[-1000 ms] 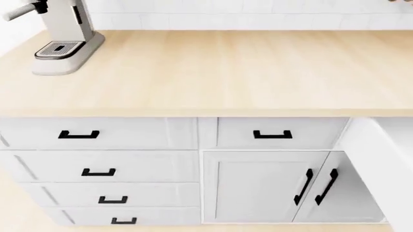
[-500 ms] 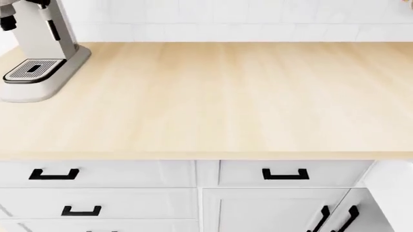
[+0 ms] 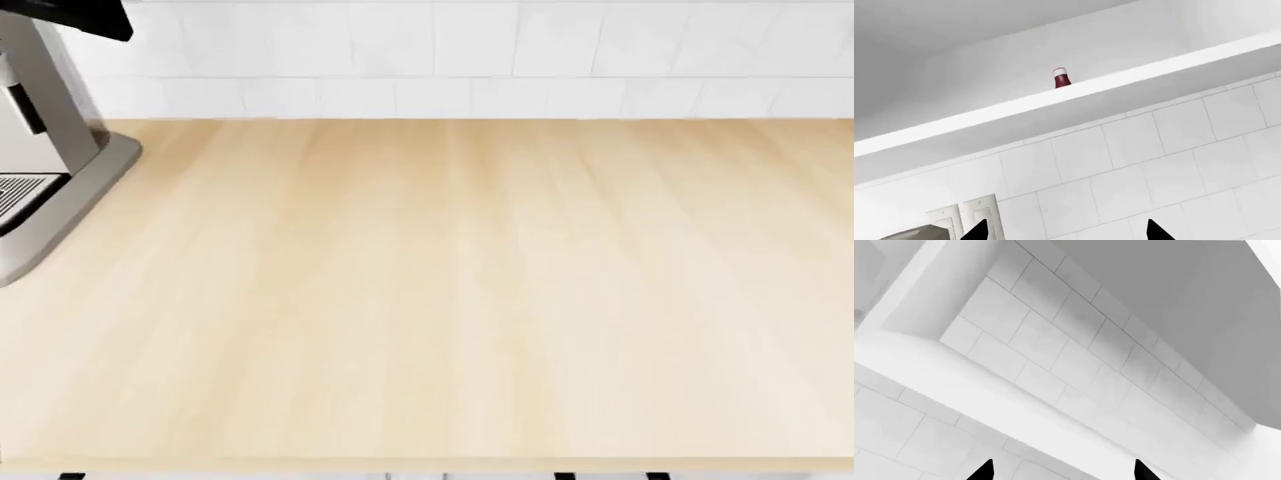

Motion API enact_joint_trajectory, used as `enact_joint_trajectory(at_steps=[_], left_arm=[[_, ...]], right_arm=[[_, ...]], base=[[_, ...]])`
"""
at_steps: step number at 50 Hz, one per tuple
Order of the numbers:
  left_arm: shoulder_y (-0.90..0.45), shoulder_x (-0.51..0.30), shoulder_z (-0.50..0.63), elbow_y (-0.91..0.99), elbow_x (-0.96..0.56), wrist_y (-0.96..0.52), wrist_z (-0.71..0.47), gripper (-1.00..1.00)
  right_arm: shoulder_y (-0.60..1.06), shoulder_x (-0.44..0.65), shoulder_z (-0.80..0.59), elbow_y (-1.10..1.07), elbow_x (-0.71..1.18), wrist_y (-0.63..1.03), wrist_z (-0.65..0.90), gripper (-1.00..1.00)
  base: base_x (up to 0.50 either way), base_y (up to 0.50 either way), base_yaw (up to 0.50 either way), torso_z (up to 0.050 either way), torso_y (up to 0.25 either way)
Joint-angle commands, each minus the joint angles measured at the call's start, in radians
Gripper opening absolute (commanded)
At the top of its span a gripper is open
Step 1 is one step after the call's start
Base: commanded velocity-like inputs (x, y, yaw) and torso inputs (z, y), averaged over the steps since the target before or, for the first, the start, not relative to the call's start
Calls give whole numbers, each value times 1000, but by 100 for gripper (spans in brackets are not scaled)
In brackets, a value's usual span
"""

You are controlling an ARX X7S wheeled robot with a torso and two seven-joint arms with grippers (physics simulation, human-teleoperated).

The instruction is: Pick and place the shaker into the drawer. Then close the cabinet.

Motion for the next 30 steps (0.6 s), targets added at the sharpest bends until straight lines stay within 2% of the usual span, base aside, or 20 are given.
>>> enact_joint_trajectory(at_steps=[1, 11, 28, 30], left_arm=[[13, -2, -6, 11, -9, -1, 0, 100], [40, -5, -20, 26, -19, 1, -2, 100], [59, -3, -21, 34, -25, 2, -7, 100], [62, -5, -23, 38, -27, 0, -7, 100]], right_arm=[[-7, -4, -8, -11, 0, -7, -5, 100], [-21, -2, 9, -25, 6, -24, 2, 100], [-32, 10, 15, -43, 7, -20, 9, 100], [-36, 12, 14, -49, 9, -19, 6, 100]], base=[[500, -79, 0, 0, 0], [500, -24, 0, 0, 3], [0, 0, 0, 0, 2], [500, -1, 0, 0, 0]])
